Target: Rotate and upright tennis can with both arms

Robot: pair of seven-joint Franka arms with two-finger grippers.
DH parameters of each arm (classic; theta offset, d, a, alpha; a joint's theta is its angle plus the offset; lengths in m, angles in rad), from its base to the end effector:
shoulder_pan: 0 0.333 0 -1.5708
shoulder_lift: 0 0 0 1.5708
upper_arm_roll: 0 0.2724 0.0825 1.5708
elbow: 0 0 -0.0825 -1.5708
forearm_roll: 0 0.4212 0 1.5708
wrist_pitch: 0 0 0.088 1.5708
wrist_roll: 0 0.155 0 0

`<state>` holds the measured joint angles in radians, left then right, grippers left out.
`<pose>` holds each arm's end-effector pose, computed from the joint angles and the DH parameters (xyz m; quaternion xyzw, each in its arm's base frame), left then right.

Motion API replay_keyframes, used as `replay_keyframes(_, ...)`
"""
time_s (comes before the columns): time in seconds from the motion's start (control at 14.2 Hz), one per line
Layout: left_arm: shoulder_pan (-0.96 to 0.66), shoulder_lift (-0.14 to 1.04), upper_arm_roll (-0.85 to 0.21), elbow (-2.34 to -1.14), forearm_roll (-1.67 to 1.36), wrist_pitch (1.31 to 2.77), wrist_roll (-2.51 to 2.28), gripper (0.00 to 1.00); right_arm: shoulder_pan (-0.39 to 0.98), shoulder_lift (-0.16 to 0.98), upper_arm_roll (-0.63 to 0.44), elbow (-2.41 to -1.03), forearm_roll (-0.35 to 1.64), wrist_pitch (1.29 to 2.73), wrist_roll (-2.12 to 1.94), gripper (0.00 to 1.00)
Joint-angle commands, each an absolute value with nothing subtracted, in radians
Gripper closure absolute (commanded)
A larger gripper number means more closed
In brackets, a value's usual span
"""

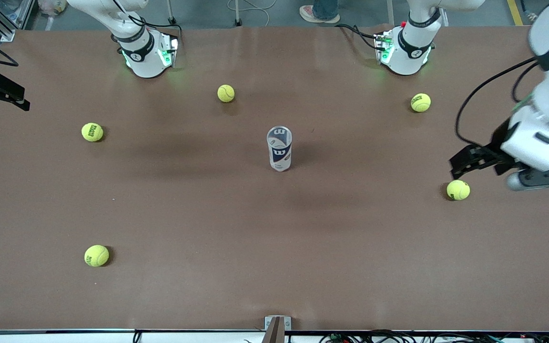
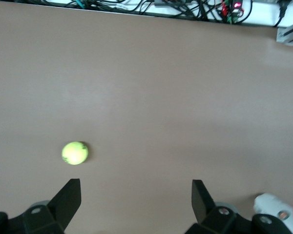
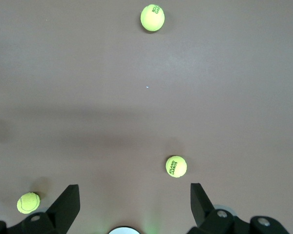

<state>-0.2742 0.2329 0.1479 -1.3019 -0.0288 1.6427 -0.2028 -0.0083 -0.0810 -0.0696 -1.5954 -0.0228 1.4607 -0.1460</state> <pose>0.6577 -0.0973 0.5334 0.9978 0.0355 0.0548 0.0066 0.5536 -0.0481 0.5577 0.9990 0.0333 -0.0277 0.0055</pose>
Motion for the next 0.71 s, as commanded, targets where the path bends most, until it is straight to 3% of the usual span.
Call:
replay_keyframes(0.0,-0.226,0.086,0.137,-1.454,-0.038,1.640,-0.109,0.00,-0.011,-0.109,-0.063,-1.609,-0.034,1.470,-0.153,0.00)
replay_keyframes(0.21,-0.213,-0.046,0.141,-1.600,-0.026,1.657,-0.068,0.00,-0.009,-0.098,-0.063,-1.574,-0.032,1.460,-0.146,0.00)
replay_keyframes(0.63,-0.215,-0.031,0.141,-1.522,0.005,1.563,-0.071,0.00,-0.018,0.012,-0.066,-1.568,-0.029,1.505,-0.156,0.00)
